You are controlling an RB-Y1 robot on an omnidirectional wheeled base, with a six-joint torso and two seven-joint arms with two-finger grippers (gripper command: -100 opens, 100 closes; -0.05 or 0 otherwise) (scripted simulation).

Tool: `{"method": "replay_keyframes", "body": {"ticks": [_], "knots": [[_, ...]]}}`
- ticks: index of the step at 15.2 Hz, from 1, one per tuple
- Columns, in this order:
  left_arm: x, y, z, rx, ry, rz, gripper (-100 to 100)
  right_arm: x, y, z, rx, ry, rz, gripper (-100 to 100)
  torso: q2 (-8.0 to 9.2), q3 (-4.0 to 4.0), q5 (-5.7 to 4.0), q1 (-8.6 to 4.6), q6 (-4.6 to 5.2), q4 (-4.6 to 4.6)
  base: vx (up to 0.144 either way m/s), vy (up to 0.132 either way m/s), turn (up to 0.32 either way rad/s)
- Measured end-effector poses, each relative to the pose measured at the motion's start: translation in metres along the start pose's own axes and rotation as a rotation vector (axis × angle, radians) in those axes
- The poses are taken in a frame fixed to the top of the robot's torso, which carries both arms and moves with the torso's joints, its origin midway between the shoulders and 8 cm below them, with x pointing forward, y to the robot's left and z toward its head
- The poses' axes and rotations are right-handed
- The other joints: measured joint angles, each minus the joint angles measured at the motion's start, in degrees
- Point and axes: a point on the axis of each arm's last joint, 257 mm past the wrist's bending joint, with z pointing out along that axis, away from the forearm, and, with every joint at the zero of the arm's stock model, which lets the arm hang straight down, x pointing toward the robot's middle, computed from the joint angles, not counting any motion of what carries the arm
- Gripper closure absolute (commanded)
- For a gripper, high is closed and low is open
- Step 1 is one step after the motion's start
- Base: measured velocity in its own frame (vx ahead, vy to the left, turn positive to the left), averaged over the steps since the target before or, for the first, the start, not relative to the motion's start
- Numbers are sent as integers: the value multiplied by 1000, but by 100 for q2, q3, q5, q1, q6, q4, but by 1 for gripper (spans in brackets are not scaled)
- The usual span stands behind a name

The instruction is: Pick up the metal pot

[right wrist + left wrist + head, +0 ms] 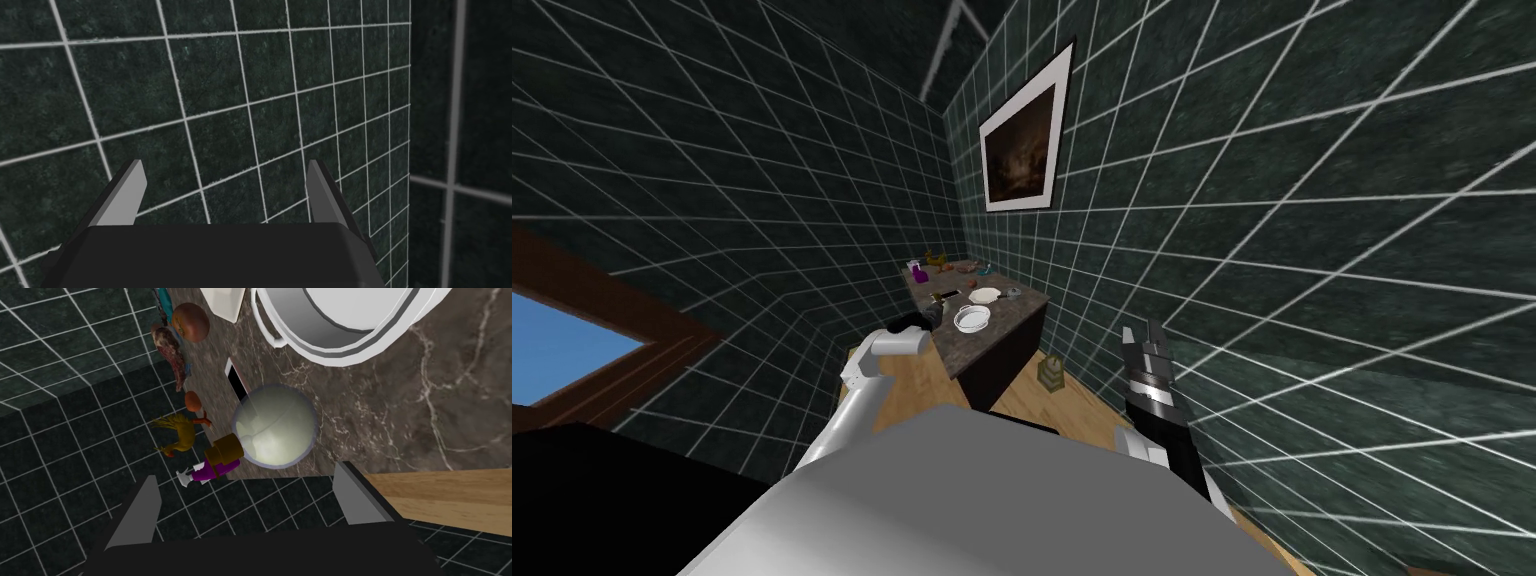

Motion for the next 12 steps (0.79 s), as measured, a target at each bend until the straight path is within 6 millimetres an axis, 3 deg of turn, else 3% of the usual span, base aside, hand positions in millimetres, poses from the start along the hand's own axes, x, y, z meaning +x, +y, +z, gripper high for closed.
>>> {"method": "replay_keyframes", "body": {"ticks": [12], "knots": [[-25,48,7,-231,-34,-40,-100,0,0,0,0,0,0,0,0,0,0,0,-1,0,5,1,-104]]}}
